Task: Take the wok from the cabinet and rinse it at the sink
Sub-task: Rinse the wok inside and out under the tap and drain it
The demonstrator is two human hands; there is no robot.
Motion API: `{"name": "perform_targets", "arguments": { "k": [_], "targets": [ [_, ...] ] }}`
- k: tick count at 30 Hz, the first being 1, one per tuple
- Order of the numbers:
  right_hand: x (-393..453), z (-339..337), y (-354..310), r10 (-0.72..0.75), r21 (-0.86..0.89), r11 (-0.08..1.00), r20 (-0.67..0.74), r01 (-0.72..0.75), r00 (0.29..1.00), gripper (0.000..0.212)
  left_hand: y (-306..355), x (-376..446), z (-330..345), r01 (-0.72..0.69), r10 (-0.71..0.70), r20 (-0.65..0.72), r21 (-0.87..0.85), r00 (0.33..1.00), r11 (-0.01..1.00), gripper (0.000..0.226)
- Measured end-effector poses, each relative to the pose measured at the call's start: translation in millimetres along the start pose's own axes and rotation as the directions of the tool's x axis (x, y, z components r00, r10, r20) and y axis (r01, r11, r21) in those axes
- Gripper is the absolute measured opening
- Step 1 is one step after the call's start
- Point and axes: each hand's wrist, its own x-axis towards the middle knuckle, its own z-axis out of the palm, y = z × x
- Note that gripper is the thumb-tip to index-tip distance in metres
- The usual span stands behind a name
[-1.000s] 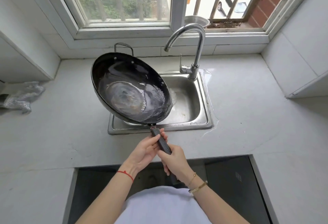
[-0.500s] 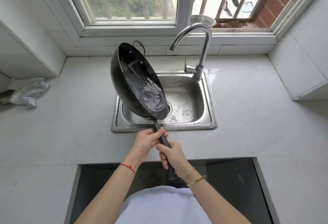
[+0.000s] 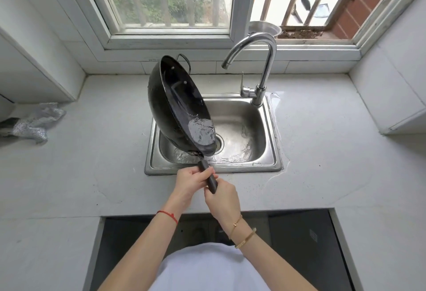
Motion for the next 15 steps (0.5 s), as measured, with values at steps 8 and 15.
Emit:
{"name": "perform_targets", "arguments": {
  "k": [8, 15],
  "targets": [
    [5, 1, 5, -0.012, 0.122, 0.993, 0.058, 0.004, 0.998, 0.014, 0, 6, 4, -0.004, 0.008, -0.049, 0.08, 0.999, 0.997, 0.026],
    [6, -1, 21, 0.054, 0.423, 0.895, 0.212, -0.141, 0.976, 0.021, -10, 12, 7, -0.035, 0.058, -0.091, 0.24, 0.994, 0.97, 0.021]
  ]
}}
